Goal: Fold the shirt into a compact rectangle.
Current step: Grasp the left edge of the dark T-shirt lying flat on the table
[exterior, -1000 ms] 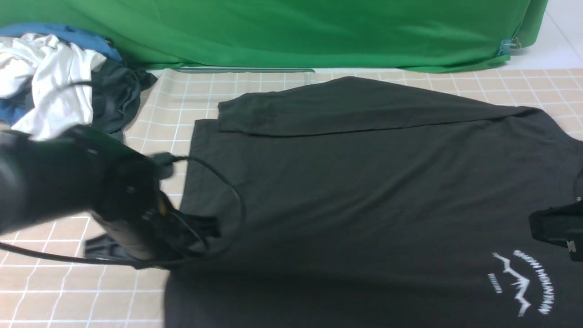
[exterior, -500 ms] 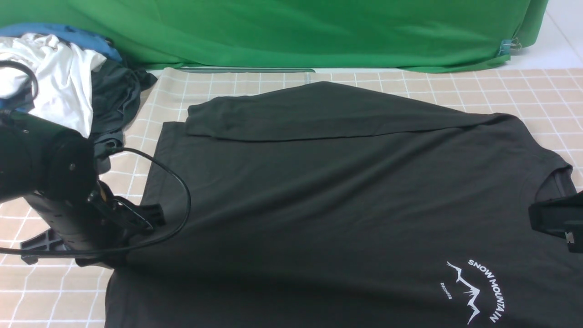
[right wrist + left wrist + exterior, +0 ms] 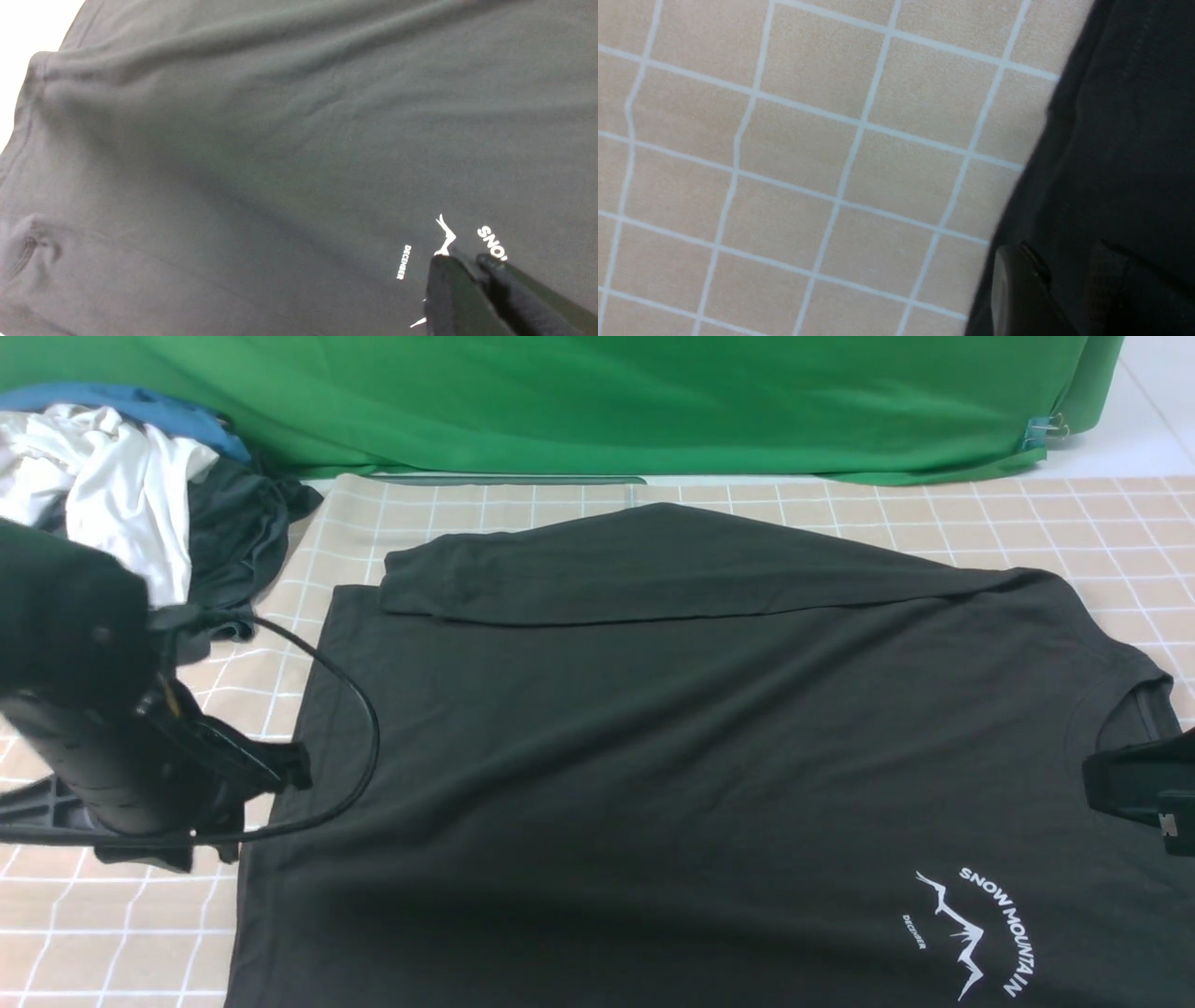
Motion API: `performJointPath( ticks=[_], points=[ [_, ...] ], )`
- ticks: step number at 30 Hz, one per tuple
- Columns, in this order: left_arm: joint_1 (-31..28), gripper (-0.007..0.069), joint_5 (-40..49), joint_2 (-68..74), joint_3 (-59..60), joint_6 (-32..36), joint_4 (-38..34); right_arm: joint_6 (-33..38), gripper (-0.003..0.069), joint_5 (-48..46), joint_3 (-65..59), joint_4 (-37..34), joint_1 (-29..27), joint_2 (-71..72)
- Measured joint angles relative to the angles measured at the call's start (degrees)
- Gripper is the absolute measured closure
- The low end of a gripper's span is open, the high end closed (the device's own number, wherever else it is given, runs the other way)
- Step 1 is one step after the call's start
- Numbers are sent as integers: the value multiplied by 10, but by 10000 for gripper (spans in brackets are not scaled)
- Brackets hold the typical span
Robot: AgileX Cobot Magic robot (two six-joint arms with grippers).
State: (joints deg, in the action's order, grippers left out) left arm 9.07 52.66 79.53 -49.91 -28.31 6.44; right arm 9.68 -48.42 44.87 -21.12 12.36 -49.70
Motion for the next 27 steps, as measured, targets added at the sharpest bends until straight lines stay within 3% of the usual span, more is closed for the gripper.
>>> performJointPath(
  ticks=[1, 2, 5, 7, 10, 18, 22, 27],
  points=[
    [0, 427, -1, 0, 2, 3, -7, 0, 568, 0, 0, 0, 0, 0],
    [0, 427, -4, -43, 25, 38, -78, 1, 568, 0, 0, 0, 0, 0],
    [0, 427, 4, -98, 87, 81, -185, 1, 568, 0, 0, 0, 0, 0],
    [3, 427, 1, -125, 130, 99, -218, 1, 568, 0, 0, 0, 0, 0],
    [16, 424, -25, -146, 178, 111, -197, 1, 568, 0, 0, 0, 0, 0],
    [80, 317, -45, -117, 205, 105, -144, 11, 568, 5, -1, 0, 0, 0],
    [110, 283, -45, -77, 205, 50, -115, 13, 564, 14, -1, 0, 0, 0],
    [116, 283, -48, -22, 205, 33, -92, 13, 555, 22, -1, 0, 0, 0]
  ],
)
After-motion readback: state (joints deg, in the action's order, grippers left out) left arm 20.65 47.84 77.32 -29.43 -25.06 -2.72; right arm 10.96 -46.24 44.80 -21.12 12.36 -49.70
